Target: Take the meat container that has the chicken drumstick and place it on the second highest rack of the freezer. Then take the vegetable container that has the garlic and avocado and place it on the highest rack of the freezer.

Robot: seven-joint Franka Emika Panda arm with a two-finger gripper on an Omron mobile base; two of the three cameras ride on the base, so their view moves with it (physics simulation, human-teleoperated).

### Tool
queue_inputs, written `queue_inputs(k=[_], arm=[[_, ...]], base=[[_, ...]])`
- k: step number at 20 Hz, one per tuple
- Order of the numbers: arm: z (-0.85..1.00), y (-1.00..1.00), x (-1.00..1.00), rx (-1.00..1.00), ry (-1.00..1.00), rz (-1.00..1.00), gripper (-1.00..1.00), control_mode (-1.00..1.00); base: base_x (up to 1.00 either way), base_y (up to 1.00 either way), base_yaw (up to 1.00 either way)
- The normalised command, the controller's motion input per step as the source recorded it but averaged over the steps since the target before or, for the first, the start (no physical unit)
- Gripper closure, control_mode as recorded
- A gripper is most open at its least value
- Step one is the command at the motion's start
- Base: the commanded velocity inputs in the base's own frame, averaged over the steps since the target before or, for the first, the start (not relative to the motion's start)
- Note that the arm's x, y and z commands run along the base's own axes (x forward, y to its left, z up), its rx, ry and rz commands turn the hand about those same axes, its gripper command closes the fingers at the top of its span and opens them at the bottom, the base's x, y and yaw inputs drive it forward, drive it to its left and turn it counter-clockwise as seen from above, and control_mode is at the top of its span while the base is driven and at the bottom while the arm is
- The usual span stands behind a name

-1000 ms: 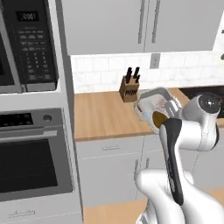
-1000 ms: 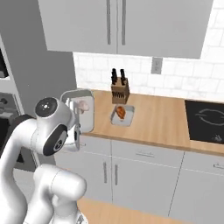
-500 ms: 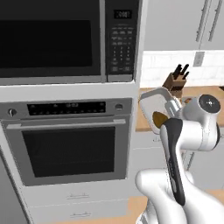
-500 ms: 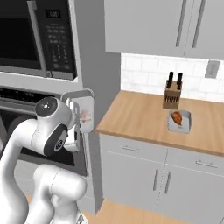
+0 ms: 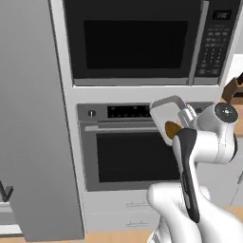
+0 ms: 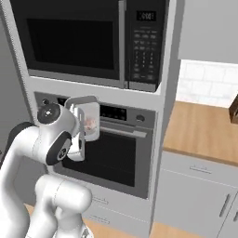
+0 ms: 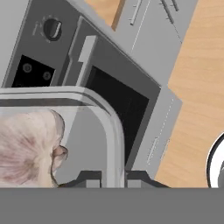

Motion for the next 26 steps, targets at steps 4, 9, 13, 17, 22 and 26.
queue_inputs(k=[4, 9, 13, 17, 22, 26], arm=[[0.0, 0.0, 0.0, 0.0, 0.0, 0.0, 1.0, 1.0], [0.0, 0.0, 0.0, 0.0, 0.0, 0.0, 1.0, 1.0], [0.0, 0.0, 0.0, 0.0, 0.0, 0.0, 1.0, 1.0], [0.0, 0.0, 0.0, 0.0, 0.0, 0.0, 1.0, 1.0], [0.0, 0.0, 0.0, 0.0, 0.0, 0.0, 1.0, 1.0], [0.0, 0.0, 0.0, 0.0, 0.0, 0.0, 1.0, 1.0]], base=[[-0.5, 1.0, 0.06], [-0.31, 1.0, 0.02], [0.0, 1.0, -0.01], [0.09, 1.0, -0.07], [0.1, 1.0, -0.04], [0.38, 0.62, -0.01]])
